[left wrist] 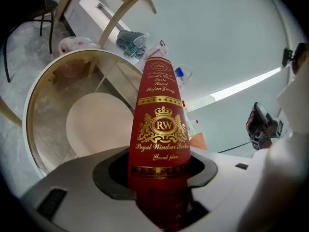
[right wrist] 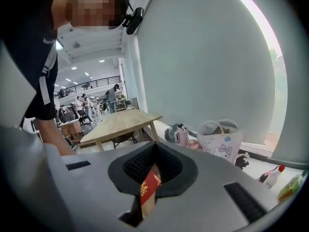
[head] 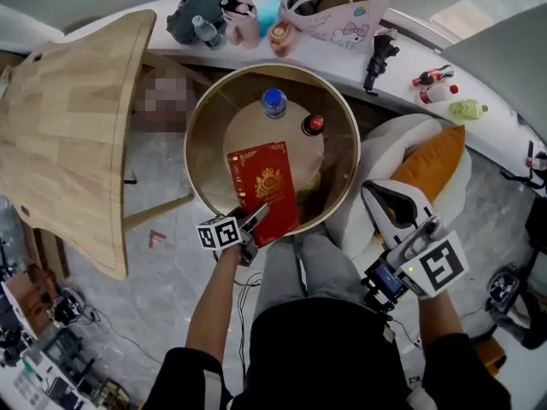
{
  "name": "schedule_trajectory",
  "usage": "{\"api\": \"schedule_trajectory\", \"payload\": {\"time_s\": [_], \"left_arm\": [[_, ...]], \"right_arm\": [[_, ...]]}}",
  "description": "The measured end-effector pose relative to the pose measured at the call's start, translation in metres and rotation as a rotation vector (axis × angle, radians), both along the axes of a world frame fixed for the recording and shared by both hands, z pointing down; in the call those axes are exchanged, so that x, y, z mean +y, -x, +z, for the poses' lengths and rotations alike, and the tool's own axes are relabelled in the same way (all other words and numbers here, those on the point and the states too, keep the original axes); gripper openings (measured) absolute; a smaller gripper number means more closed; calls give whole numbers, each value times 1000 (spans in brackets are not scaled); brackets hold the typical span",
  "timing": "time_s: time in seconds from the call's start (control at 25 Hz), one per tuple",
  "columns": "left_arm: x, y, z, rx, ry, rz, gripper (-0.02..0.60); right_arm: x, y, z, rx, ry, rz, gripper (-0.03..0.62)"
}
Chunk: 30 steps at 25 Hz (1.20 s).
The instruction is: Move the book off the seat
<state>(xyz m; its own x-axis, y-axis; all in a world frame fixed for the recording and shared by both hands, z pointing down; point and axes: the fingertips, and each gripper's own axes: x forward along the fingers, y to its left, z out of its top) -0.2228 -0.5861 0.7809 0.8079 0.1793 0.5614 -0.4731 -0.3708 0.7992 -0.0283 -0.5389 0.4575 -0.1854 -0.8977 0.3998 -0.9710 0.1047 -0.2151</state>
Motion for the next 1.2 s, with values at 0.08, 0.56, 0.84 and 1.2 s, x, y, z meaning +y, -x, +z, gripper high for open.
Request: {"api": "schedule_trajectory", "payload": {"time_s": [0.08,0.56,0.84,1.2], "left_arm": [[-6,-4,16,-10,19,-17,259],[-29,-18,65,-74,-9,-12,285],[-44,0,84,-222,-123,-23,367],[-38,19,91,-294,-193,63,383]], "right_arm": [[-2,-5,13,1,16,-5,11],[19,-43,31,-22,70,52,11],[15,-39,30,2,58,47,11],[22,-23,20,62,49,59,11]]}}
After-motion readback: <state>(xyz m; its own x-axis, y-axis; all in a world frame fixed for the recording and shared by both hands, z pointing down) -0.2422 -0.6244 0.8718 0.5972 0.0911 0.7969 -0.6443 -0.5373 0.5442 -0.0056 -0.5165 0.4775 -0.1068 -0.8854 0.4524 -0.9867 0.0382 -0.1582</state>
